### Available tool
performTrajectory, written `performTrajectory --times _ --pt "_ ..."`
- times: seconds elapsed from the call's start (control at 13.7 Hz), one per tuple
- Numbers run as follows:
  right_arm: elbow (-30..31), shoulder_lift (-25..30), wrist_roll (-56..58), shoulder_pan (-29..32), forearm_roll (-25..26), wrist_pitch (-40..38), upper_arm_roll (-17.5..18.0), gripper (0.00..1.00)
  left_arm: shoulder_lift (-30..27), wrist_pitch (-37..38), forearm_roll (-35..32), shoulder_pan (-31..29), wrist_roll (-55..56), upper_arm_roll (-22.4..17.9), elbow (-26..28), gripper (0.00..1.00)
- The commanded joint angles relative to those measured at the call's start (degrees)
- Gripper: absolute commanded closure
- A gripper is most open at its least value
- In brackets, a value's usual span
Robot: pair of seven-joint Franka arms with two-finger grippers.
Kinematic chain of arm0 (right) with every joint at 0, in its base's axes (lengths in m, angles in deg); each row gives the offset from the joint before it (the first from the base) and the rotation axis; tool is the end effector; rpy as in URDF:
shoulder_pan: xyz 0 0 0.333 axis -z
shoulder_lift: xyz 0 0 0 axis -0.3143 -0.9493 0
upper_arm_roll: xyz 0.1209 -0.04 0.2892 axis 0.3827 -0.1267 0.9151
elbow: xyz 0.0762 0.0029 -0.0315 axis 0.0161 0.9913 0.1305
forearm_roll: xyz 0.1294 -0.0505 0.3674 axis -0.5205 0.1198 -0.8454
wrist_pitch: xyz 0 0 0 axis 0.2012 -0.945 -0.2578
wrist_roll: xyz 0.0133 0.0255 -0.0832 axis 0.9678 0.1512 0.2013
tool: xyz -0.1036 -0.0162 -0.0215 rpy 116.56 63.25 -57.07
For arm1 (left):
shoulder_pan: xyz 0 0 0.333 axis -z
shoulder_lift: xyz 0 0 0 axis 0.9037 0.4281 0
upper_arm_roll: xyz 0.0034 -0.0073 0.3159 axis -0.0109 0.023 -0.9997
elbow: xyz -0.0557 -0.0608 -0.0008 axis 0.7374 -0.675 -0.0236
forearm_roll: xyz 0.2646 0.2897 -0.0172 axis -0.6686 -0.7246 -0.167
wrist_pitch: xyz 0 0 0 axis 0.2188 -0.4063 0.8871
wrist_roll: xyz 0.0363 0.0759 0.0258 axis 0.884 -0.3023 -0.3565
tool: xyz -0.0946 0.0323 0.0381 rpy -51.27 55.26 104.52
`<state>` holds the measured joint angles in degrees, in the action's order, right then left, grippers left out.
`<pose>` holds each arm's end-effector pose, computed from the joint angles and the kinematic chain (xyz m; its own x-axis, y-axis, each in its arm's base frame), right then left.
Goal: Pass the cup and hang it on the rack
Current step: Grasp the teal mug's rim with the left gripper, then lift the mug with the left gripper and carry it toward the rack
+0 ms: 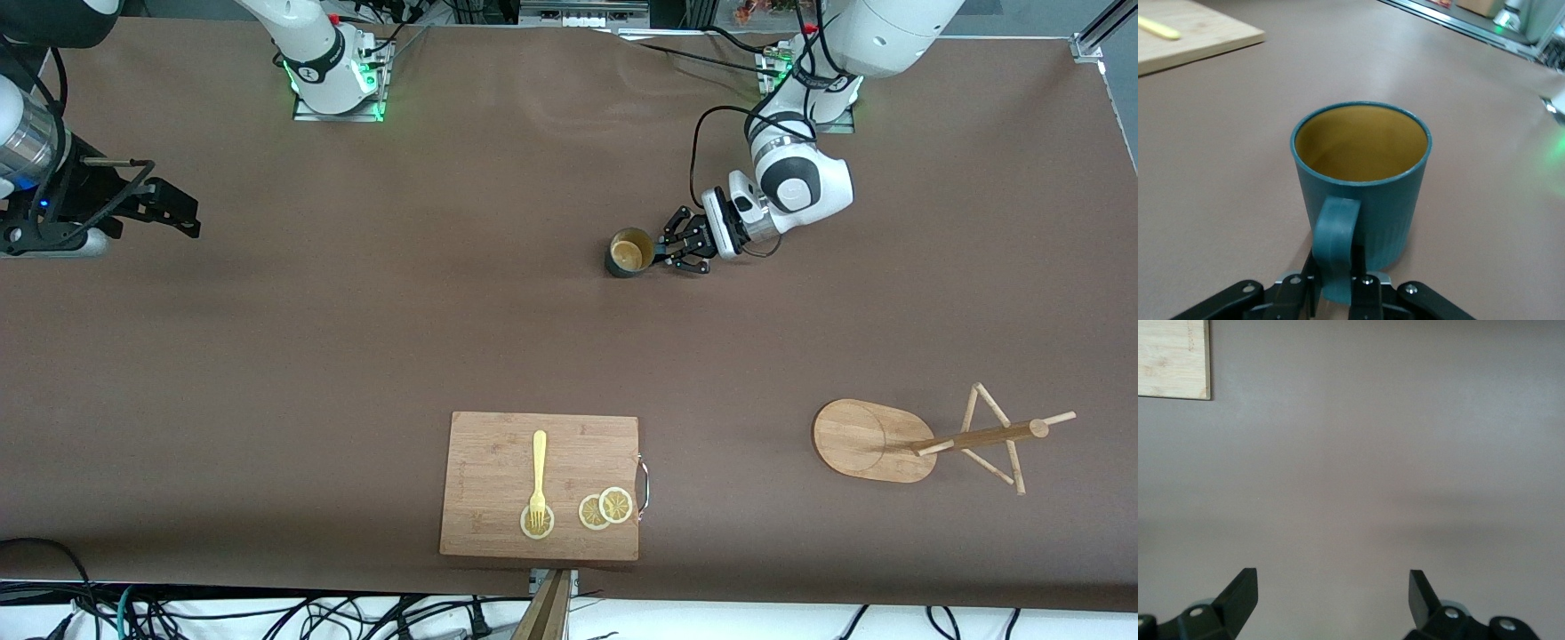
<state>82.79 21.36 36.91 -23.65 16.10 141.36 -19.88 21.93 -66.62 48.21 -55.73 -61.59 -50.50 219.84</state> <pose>0.5679 0.0407 0.5907 0.9991 0.0310 -0.0291 0.0317 -0.9992 0.0263 0.3905 -0.2136 0.1278 0.4598 -0.4279 0.7781 -0.8733 -0.3769 0.3088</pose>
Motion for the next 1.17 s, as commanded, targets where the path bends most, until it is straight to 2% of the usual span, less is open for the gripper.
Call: performTrajectory --times 0.0,0.22,0.37,0.44,0.51,0.66,0.88,0.95,1.1 --pt "-1.21 0.04 -0.02 0.14 0.20 -0.75 0.54 0.00 -2.82 0.06 -1.80 -1.70 13.53 0.35 -0.30 1.00" --pt "-1.21 -0.22 0.59 0.23 0.29 -0.75 0.20 0.00 -8.25 3.31 -9.34 -6.18 32.94 0.17 -0.22 1.00" --pt "-1.21 -0.31 0.68 0.49 0.20 -0.40 0.19 0.00 -12.38 7.16 -21.00 -10.31 49.97 -0.53 -1.26 1.00" --pt "-1.21 -0.22 0.59 0.32 0.20 -0.75 0.19 0.00 -13.54 10.67 -27.42 -11.81 58.59 -2.36 -2.66 1.00" --pt "-1.21 -0.22 0.68 0.31 0.20 -0.75 0.19 0.00 -13.63 16.18 -32.44 -12.26 67.02 -5.94 -5.11 1.00" --pt "-1.21 -0.22 0.51 0.31 0.20 -0.75 0.19 0.00 -13.46 27.70 -38.70 -12.26 81.10 -13.76 -10.73 1.00" --pt "-1.21 -0.22 0.59 0.31 0.20 -0.75 0.19 0.00 -12.76 40.98 -42.42 -13.14 99.14 -21.78 -16.81 1.00" --pt "-1.21 -0.22 0.59 0.31 0.20 -0.75 0.19 0.00 -12.23 44.07 -42.08 -14.18 103.19 -23.45 -17.70 1.00" --pt "-1.21 -0.13 0.33 0.31 0.55 -0.67 0.19 0.00 -10.83 48.65 -41.20 -18.30 111.45 -24.26 -19.89 1.00"
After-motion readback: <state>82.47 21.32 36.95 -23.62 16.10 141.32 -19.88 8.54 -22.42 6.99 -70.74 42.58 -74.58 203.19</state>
